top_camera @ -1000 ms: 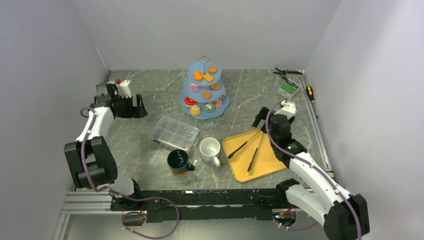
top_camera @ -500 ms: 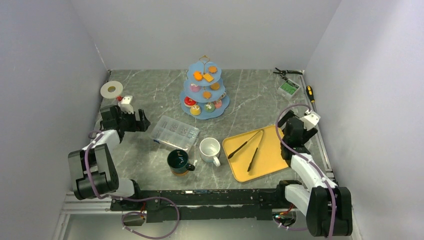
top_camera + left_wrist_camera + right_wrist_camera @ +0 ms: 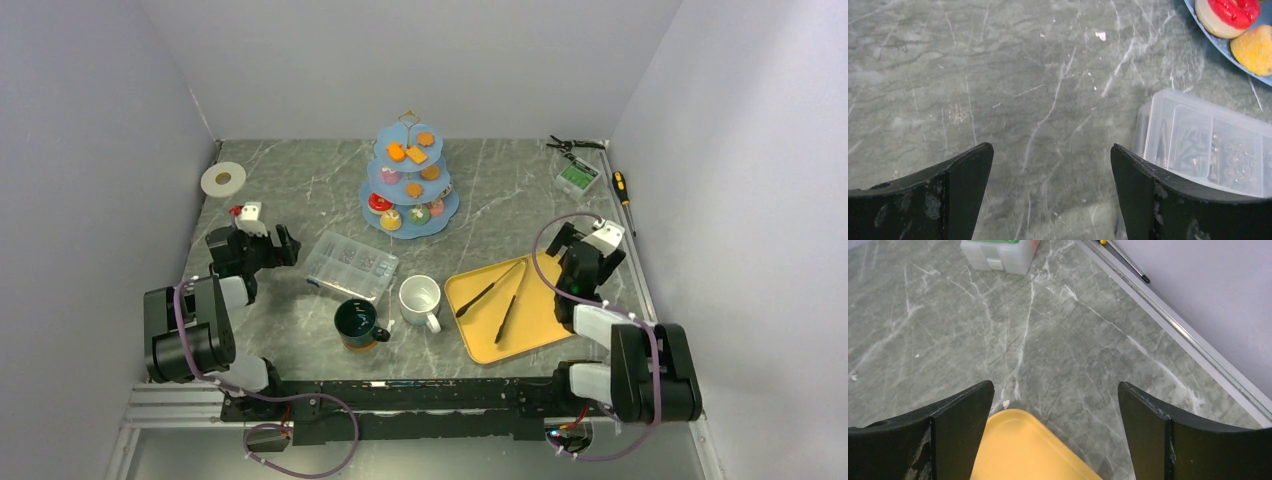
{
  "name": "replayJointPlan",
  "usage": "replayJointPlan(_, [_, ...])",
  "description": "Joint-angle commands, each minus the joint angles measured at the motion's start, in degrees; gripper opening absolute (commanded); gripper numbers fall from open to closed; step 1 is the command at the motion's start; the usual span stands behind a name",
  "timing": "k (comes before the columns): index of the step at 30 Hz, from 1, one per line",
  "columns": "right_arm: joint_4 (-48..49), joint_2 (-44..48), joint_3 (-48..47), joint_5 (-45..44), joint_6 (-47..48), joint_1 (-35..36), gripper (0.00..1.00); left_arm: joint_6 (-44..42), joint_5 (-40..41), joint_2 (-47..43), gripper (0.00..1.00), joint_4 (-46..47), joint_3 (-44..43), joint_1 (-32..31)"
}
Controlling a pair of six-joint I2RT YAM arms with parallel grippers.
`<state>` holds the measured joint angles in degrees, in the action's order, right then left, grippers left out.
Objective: Serve the afternoon tea
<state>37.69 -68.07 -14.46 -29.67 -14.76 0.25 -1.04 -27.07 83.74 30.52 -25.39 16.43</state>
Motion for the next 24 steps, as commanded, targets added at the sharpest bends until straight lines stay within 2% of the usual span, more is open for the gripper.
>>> replayJointPlan(1, [12.31,-6.04,-1.58,2.17,4.36,-0.03,1.0,4.6,1.36,2.04,0.93,8.47,-1.33,0.32])
replayJointPlan(3, [12.81,-8.57,-2.8,3.94,4.63,-0.07,1.0,5.81,1.73,3.31,0.93,9.63,-1.86,0.32])
replayJointPlan(7, [15.78,-13.01,-3.43,4.89,6.04,-0.08,1.0,7.14,2.04,7.33,0.93,18.95,0.18,0.2])
replayJointPlan(9, [16.05,-13.87,-3.88,6.51,7.21,-0.08,1.0,6.58,2.48,6.9,0.93,16.81,-0.25,-0.24])
replayJointPlan(11, [18.05,-13.64,-2.66,8.08,7.82,-0.07,1.0,5.97,3.05,6.54,0.93,19.02,0.97,-0.73])
replayJointPlan(13, [25.41,-15.11,0.57,11.49,9.7,0.27,1.0,5.32,3.24,7.09,0.93,23.72,2.86,-1.67])
replayJointPlan(14, [33.74,-17.25,3.03,11.42,12.42,1.59,1.0,4.74,3.26,6.79,0.93,23.53,3.11,-2.0])
replayJointPlan(16, [29.59,-16.33,2.08,8.93,13.9,4.79,1.0,4.03,3.1,6.48,0.93,22.5,3.04,-2.38])
replayJointPlan(17, [30.69,-17.74,1.62,9.53,14.07,4.17,1.0,3.7,3.08,6.73,0.93,22.57,2.84,-2.57])
replayJointPlan(20, [25.32,-16.84,-0.18,12.17,11.47,1.88,1.0,1.89,4.31,7.59,0.94,21.63,2.48,-4.66])
replayJointPlan(22, [26.0,-17.09,-0.2,12.61,11.49,1.55,1.0,0.62,5.44,10.98,0.94,28.61,3.62,-5.82])
replayJointPlan(23, [25.17,-16.87,-0.39,12.72,11.17,1.38,1.0,-0.07,6.1,9.34,0.94,22.28,2.48,-6.18])
replayJointPlan(24, [25.39,-16.94,-0.31,12.88,11.21,1.3,1.0,-0.73,8.7,8.76,0.94,22.34,2.58,-7.1])
